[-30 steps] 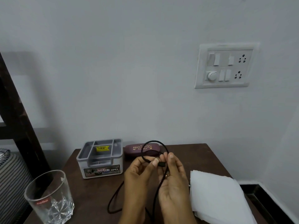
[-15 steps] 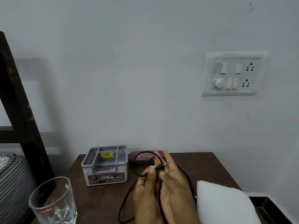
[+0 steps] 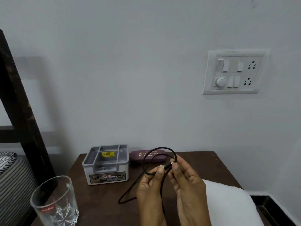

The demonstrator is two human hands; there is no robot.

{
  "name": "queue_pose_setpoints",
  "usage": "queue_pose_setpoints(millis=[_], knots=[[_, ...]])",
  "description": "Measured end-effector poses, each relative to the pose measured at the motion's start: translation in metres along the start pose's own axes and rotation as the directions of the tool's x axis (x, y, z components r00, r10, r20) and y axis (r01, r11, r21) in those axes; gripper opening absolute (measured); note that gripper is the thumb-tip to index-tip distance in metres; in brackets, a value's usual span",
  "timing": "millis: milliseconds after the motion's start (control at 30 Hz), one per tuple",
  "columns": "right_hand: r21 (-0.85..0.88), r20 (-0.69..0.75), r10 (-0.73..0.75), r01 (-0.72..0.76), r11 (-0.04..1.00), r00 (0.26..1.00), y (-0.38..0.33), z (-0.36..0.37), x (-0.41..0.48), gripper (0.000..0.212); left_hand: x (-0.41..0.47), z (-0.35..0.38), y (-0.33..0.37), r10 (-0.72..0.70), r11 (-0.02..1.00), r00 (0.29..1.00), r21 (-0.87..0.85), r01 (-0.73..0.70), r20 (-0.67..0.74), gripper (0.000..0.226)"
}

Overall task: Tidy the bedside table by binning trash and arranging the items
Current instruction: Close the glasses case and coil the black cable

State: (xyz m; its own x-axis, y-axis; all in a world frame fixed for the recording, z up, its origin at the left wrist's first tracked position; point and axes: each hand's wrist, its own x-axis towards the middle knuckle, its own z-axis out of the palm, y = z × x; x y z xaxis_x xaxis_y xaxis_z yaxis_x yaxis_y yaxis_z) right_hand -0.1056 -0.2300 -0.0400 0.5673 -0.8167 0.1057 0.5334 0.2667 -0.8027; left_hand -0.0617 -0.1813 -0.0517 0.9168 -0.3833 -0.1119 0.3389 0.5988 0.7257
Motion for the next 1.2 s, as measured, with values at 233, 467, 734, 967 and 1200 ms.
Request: queue_pose_setpoints(millis=[233,467,734,967,1200], knots=[[0.008,-0.112,-0.094,0.096,0.995,0.989,-0.004,0.002,-0.005,0.021,-0.006,0.005,0.006,0.082,0.988,0.994,0.122,-0.090,0.071,0.008],[0.074,-0.079,-0.011,0.017,0.997,0.997,-0.007,0.006,-0.010,0.039,-0.003,0.003,0.003,0.213,0.939,0.975,0.260,-0.224,0.069,0.008],[-0.195,-0.017,0.002,-0.006,0.981,1.000,-0.008,-0.005,-0.001,0.022,0.005,-0.002,0.001,0.075,0.975,0.994,0.202,-0.089,0.075,0.006],[-0.349,0.180,0.213,-0.140,0.927,0.960,-0.014,-0.017,0.001,0.058,0.006,-0.005,0.008,-0.112,0.985,0.966,0.152,0.078,0.232,0.011],[-0.127,0.033,0.144,-0.138,0.982,0.989,-0.015,-0.009,0.001,0.019,0.009,-0.010,0.014,-0.001,0.881,0.957,0.452,-0.137,0.291,0.030]])
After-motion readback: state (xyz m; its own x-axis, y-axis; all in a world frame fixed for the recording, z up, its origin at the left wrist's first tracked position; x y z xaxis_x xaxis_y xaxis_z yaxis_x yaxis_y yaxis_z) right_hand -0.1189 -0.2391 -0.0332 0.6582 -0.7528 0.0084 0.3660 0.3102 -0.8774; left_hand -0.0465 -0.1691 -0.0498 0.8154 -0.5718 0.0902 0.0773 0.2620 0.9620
